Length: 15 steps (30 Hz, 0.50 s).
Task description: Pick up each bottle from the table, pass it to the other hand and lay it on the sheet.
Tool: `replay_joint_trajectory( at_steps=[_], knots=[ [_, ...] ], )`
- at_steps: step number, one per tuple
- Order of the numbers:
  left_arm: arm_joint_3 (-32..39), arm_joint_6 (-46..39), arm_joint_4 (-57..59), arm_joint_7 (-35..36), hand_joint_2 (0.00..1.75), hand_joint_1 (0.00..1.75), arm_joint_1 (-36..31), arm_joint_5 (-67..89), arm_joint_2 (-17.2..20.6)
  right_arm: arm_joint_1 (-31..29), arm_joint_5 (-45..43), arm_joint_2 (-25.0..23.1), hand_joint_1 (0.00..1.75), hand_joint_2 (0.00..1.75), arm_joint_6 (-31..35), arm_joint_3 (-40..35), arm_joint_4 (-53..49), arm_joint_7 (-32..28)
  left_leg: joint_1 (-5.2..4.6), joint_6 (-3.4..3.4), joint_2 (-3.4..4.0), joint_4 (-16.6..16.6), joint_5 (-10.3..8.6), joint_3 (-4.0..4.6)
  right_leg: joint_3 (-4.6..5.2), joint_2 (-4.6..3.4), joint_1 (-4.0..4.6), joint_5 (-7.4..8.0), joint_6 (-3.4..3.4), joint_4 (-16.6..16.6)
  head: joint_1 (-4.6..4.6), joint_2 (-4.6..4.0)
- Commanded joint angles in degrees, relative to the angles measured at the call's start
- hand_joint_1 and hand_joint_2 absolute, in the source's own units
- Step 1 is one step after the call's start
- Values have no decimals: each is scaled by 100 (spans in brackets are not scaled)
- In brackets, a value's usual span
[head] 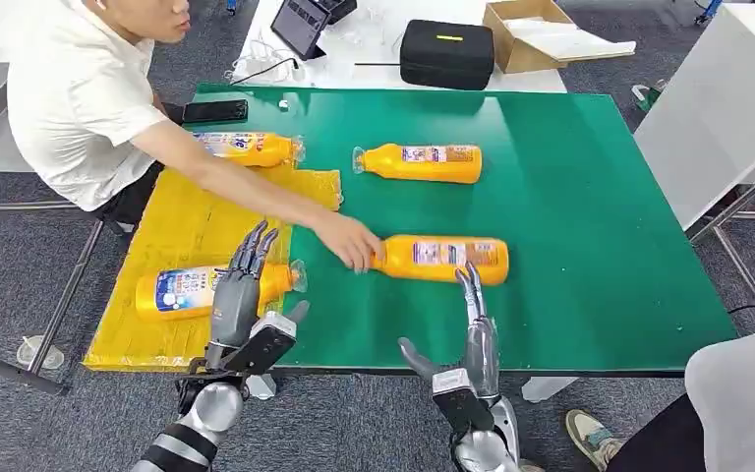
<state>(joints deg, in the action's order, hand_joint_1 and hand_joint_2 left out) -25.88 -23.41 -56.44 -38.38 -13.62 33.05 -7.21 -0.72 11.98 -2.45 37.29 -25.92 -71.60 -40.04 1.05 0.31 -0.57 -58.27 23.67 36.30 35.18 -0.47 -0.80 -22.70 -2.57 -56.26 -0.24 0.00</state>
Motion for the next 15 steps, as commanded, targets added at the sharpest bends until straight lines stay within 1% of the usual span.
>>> replay_joint_trajectory(
  at_steps=[1, 2, 3, 4, 5, 6, 7, 8, 9, 12, 13, 14, 15],
  knots=[
    [-162, 31, -89, -41, 175, 0, -32, -121, 37, -65, 32, 144, 0, 175, 120, -174, -63, 4, -2, 4, 6, 1, 8, -20, -19, 3, 2, -8, 10, 0, 0, 2],
    [-151, 115, -161, -90, 175, 0, 0, -279, 18, -68, 93, 183, 0, 175, 246, -242, -119, 4, -2, 5, 8, 1, 11, -27, -25, 3, 3, -11, 13, -1, 0, 0],
    [-98, 346, -383, -162, 175, 0, 108, -711, -71, -47, 36, 202, 0, 175, 248, -247, -192, 4, -2, 5, 6, 1, 10, -25, -23, 4, 1, -10, 12, -1, 0, 0],
    [-88, 360, -431, -159, 175, 0, 135, -774, -94, -44, 12, 205, 0, 175, 249, -241, -209, 4, -2, 5, 5, -1, 11, -22, -21, 5, 2, -11, 11, -2, 0, 0],
    [-10, 527, -742, -102, 175, 0, 319, -1253, -240, -24, 40, 225, 0, 175, 215, -191, -259, 4, -2, 4, 4, -2, 6, -8, -7, 2, 0, -6, 6, -3, 0, 0],
    [16, 526, -832, -77, 175, 0, 380, -1388, -294, -7, -53, 233, 0, 0, 97, -168, -324, 4, -3, 6, 7, -5, 13, -18, -17, 3, 1, -12, 10, -5, 0, 0],
    [85, 460, -974, 55, 175, 0, 494, -1699, -413, 37, -270, 144, 0, 0, -250, 30, -316, 4, -2, 5, 4, -2, 8, -10, -10, 3, 1, -7, 6, -2, -2, 0],
    [100, 394, -1057, 198, 175, 0, 573, -1948, -498, 54, -282, 62, 0, 0, -545, 177, -226, 4, -4, 9, 8, -6, 22, -33, -33, 6, 2, -21, 13, -5, 0, 0],
    [78, 372, -1085, 279, 175, 0, 597, -2064, -513, 83, -283, -8, 0, 0, -630, 285, -246, 4, -3, 6, 2, -2, 10, -13, -14, 6, 0, -10, 6, -1, 0, 0],
    [-142, 148, -1229, 317, 175, 0, 670, -2220, -440, 160, -364, -347, 0, 0, -991, 655, -123, 4, -5, 6, 1, -2, 12, -19, -19, 9, -1, -14, 9, -3, 0, 0],
    [-181, 111, -1288, 365, 175, 0, 690, -2314, -408, 170, -243, -403, 0, 175, -1037, 651, -135, 4, -1, 4, 3, -1, 8, -11, -11, 4, 1, -7, 7, -1, 0, 0],
    [-126, -99, -1332, 388, 175, 0, 729, -2447, -454, 183, 265, -419, 0, 175, -533, 650, -230, 4, -2, 3, 7, -1, 13, -19, -17, 1, 1, -11, 11, -3, 0, 0],
    [-143, -267, -1356, 417, 0, 0, 754, -2541, -479, 175, 630, -396, 0, 175, -183, 607, -183, 4, -2, 3, 5, 1, 8, -10, -10, 2, 1, -7, 8, -1, 2, 0]
  ],
)
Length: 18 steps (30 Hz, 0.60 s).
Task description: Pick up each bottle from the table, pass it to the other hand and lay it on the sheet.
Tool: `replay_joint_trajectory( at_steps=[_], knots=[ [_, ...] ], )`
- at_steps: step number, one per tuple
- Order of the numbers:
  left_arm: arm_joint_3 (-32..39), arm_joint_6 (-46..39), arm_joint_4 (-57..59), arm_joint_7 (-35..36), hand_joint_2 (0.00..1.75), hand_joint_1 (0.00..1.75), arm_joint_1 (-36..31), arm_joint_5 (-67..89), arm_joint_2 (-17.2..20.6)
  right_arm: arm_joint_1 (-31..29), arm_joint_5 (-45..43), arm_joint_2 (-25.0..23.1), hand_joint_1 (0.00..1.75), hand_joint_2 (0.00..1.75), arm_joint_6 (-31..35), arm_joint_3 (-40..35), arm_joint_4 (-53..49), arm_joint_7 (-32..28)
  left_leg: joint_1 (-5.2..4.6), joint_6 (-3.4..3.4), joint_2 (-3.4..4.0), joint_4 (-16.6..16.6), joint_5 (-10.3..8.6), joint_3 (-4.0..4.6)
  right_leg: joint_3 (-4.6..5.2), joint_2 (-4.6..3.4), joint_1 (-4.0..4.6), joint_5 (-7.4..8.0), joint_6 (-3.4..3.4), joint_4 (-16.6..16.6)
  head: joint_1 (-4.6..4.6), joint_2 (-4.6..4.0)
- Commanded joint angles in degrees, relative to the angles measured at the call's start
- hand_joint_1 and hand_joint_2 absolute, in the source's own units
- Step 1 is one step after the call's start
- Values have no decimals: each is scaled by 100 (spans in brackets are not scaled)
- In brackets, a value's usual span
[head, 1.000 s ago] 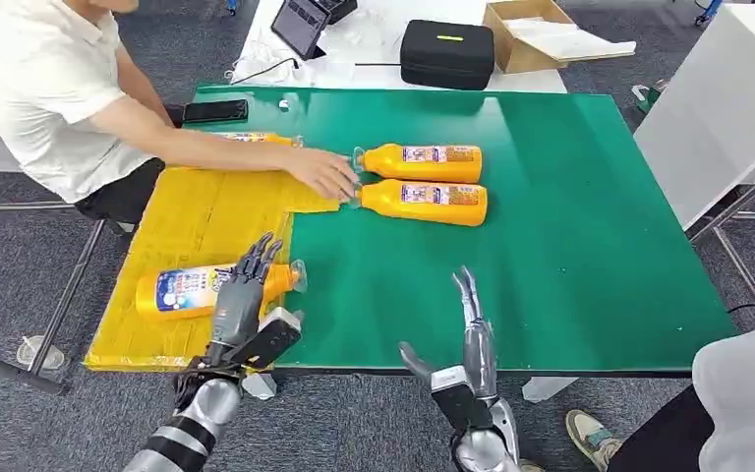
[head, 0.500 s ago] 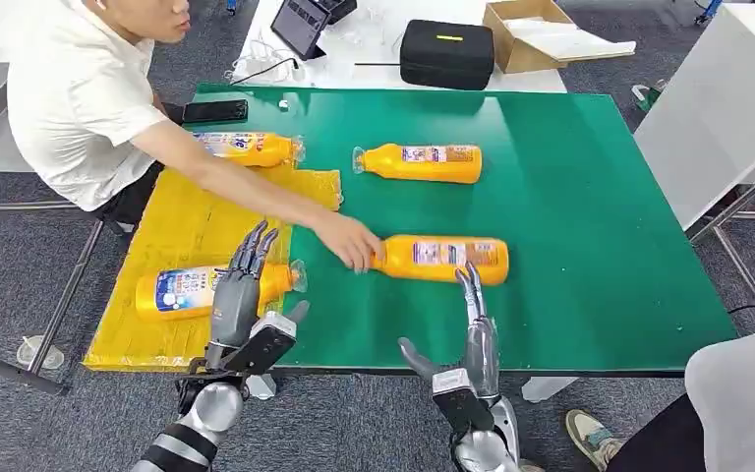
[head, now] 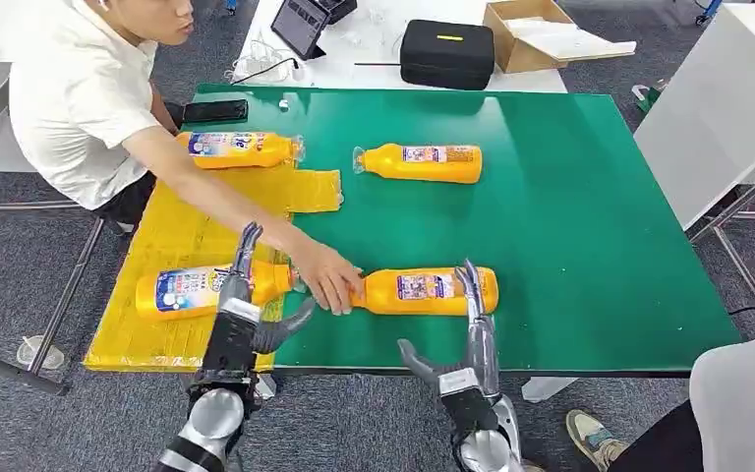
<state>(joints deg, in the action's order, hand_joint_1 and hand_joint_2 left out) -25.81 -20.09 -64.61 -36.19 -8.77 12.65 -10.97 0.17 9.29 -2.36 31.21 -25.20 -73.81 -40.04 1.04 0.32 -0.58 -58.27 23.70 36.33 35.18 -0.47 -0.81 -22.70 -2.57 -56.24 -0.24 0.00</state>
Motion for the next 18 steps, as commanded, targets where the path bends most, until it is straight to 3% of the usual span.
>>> replay_joint_trajectory(
  at_steps=[1, 4, 6, 7, 9, 11, 18],
  knots=[
    [-174, -668, -548, 202, 0, 0, 268, -550, -104, 75, 1139, -386, 0, 175, 660, 558, 66, 36, -1, 2, 11, -2, 13, -23, -18, -1, 3, -12, 14, -6, 0, 0],
    [-197, -687, -551, 204, 0, 0, 265, -559, -116, 71, 1121, -343, 0, 175, 654, 597, 34, 34, -1, 3, 6, 2, 7, -19, -14, 4, 3, -7, 11, -1, 0, 0],
    [-252, -727, -567, 171, 0, 0, 267, -810, -94, 81, 2152, -402, 0, 175, 879, 944, 108, 177, -1, 3, 3, 2, 3, -11, -7, 5, 1, -4, 6, 0, 0, 0],
    [-292, -760, -567, 165, 175, 0, 273, -851, -86, 86, 2464, -440, 0, 175, 879, 1094, 120, 175, -1, 5, 8, 0, 8, -22, -17, 3, 3, -8, 10, 0, 0, 0],
    [-496, -631, -534, 293, 175, 0, 241, -1408, -97, 21, 3825, -503, 0, 175, 879, 1792, 222, 148, -2, 5, 0, 3, 3, -14, -12, 7, 0, -5, 6, 1, 0, 0],
    [-711, -173, -465, 450, 175, 0, 155, -1927, -77, -255, 4529, -330, 0, 175, 879, 2085, 496, 283, -4, 6, 3, 3, 6, -23, -20, 7, -1, -8, 9, 2, 0, 0],
    [-935, 133, -271, 324, 175, 0, -32, -2165, -51, -1256, 4751, 320, 0, 175, 879, 1664, 1655, 1127, -6, 7, 13, 5, -1, -14, -13, -6, -4, 6, 4, 8, 0, 0]
  ],
)
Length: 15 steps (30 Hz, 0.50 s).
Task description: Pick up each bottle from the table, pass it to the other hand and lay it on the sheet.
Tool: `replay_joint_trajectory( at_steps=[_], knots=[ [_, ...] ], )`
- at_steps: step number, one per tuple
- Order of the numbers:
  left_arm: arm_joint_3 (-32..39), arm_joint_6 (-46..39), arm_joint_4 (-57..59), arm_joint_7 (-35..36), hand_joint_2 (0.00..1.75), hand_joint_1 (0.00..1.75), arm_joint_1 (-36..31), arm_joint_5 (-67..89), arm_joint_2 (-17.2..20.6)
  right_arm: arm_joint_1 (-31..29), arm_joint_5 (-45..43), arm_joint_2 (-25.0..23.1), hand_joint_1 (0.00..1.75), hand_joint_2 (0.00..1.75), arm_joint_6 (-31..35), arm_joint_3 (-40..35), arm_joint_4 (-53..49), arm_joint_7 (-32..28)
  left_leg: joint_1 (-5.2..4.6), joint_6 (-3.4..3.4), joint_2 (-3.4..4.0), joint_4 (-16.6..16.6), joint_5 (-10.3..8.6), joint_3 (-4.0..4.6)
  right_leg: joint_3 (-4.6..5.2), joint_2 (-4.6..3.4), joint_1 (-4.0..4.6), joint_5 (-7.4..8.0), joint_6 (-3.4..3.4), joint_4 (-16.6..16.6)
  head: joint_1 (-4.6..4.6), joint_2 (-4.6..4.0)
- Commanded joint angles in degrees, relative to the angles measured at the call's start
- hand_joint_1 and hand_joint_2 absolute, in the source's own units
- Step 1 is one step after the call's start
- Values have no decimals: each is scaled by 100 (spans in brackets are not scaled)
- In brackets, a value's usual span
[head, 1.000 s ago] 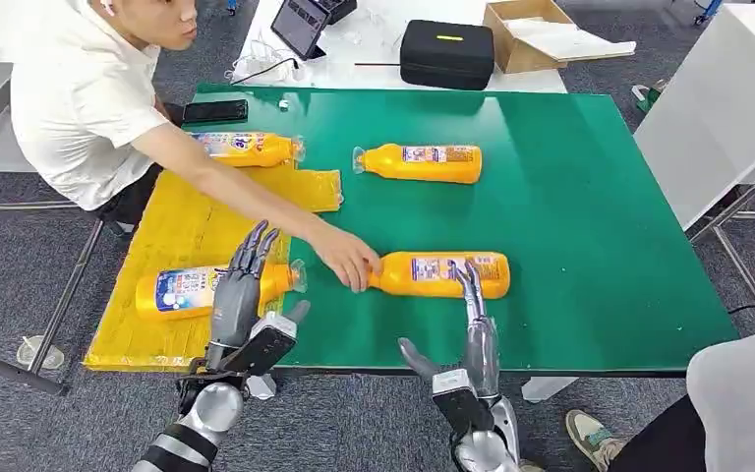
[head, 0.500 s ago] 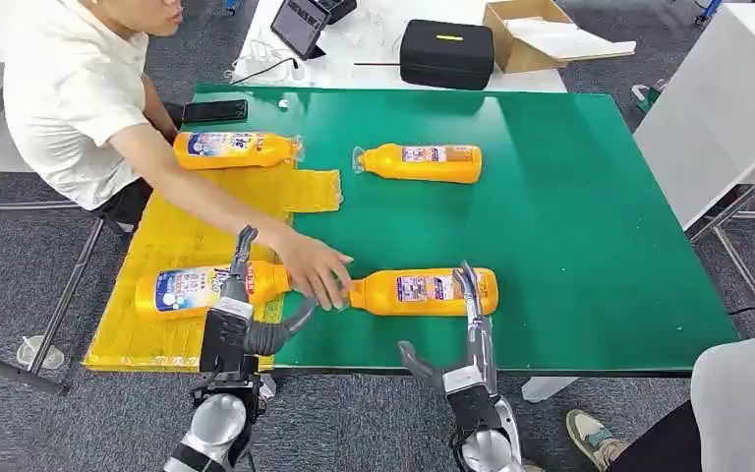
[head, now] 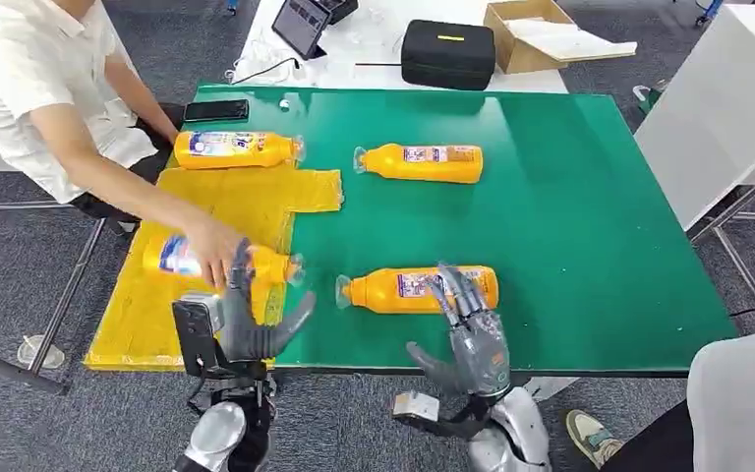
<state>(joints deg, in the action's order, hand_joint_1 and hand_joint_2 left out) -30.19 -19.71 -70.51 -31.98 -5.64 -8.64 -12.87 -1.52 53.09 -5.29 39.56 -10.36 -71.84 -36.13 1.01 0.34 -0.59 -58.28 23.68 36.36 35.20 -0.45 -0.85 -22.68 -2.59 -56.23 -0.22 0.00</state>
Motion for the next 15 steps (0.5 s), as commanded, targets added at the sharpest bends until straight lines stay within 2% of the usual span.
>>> replay_joint_trajectory(
  at_steps=[1, 14, 15],
  knots=[
    [-498, 95, 319, -98, 175, 0, -345, -37, 139, -1087, 371, 613, 0, 175, 44, 180, 1458, 735, -4, 4, 10, 5, -1, -14, -11, -5, -2, 6, 1, 7, 0, 0],
    [-498, 95, 319, -98, 175, 0, -345, -37, 139, -1087, 371, 613, 0, 175, 44, 180, 1458, 735, -4, 8, 10, 3, 4, -30, -25, 0, 1, -1, 4, 3, -4, 0],
    [-475, 208, 320, -11, 175, 0, -343, -167, 130, -1055, 599, 634, 0, 175, 44, 147, 1462, 901, -3, 8, 9, 2, 2, -24, -21, 0, 1, 1, 3, 3, -2, 0]
  ],
)
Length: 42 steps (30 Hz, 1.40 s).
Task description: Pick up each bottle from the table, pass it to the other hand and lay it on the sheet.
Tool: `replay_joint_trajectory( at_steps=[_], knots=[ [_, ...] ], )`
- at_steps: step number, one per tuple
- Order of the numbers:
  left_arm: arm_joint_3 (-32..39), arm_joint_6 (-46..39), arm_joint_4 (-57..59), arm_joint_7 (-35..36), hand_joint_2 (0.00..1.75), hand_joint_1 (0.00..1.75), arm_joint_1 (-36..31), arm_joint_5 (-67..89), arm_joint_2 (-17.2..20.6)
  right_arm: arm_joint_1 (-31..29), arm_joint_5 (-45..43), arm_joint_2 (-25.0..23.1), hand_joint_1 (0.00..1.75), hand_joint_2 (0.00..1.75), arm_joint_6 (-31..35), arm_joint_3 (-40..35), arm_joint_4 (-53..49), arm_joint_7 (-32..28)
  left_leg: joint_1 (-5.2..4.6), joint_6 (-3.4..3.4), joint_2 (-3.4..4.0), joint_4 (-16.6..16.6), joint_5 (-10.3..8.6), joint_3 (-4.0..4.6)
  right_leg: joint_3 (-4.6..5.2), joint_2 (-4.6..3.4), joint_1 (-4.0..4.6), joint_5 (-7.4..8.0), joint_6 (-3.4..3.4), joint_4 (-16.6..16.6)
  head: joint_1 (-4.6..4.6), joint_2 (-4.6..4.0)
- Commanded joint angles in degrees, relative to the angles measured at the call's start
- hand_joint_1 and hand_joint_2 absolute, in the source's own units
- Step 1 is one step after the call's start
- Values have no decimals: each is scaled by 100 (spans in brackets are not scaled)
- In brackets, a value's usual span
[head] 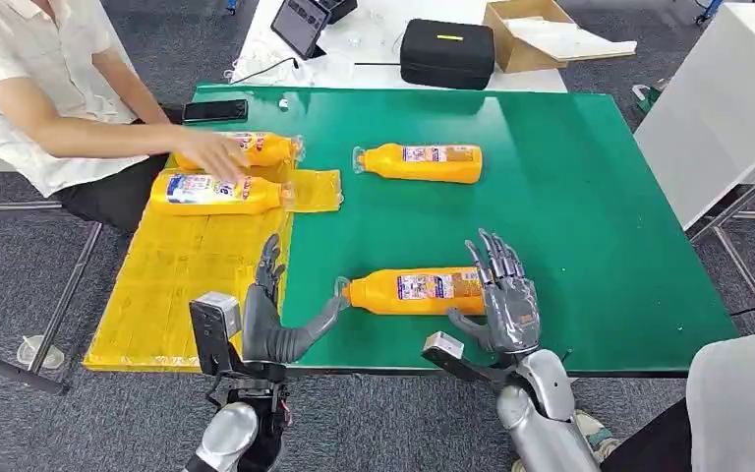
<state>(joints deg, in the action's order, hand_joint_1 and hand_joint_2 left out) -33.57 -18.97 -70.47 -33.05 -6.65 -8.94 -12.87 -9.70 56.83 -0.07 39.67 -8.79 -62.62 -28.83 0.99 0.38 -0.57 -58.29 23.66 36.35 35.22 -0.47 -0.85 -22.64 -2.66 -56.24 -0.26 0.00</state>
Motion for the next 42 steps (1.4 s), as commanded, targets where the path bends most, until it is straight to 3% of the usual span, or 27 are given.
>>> replay_joint_trajectory(
  at_steps=[1, 8, 12, 13, 23, 26, 42],
  knots=[
    [-143, 121, 323, 55, 175, 0, -258, -136, 103, -347, 412, 204, 0, 175, 33, -88, 689, 319, -2, 4, 5, 4, 2, -17, -17, 2, 1, -1, 8, 4, 0, 0],
    [-336, 165, 420, 105, 175, 0, -388, -92, 39, -1137, 661, 597, 0, 175, -51, -614, 1817, 872, -3, 5, 8, 2, 1, -16, -15, -2, -1, 1, 7, 4, 0, 0],
    [-344, 119, 508, 245, 175, 0, -437, -100, 0, -1602, 602, 653, 0, 175, -391, -875, 2524, 1074, -4, 7, 18, 4, 3, -23, -21, -10, -1, 3, 8, 6, 0, 0],
    [-303, -93, 531, 388, 175, 0, -414, -80, -29, -1638, 357, 625, 0, 175, -910, -879, 2738, 1092, -5, 6, 13, 3, 0, -16, -15, -7, -3, 3, 5, 3, 2, 2],
    [-524, -220, 445, 435, 175, 0, -386, 134, 51, -1745, 5, 649, 0, 175, -1325, -1099, 3197, 983, -5, 6, 6, 2, 4, -20, -19, 0, -2, -3, 6, 1, 2, 0],
    [-573, 48, 484, 704, 175, 0, -377, -36, 67, -1695, -120, 625, 0, 175, -1325, -1130, 3288, 952, -5, 7, 5, 4, 3, -25, -26, 2, -1, -2, 7, 4, 2, 0],
    [-680, 134, 318, 708, 175, 0, -367, 36, 119, -1758, 97, 636, 0, 175, -1226, -1560, 3388, 1070, -2, 4, 7, 6, 0, -33, -27, 4, 2, 2, 11, 6, 2, 0]
  ],
)
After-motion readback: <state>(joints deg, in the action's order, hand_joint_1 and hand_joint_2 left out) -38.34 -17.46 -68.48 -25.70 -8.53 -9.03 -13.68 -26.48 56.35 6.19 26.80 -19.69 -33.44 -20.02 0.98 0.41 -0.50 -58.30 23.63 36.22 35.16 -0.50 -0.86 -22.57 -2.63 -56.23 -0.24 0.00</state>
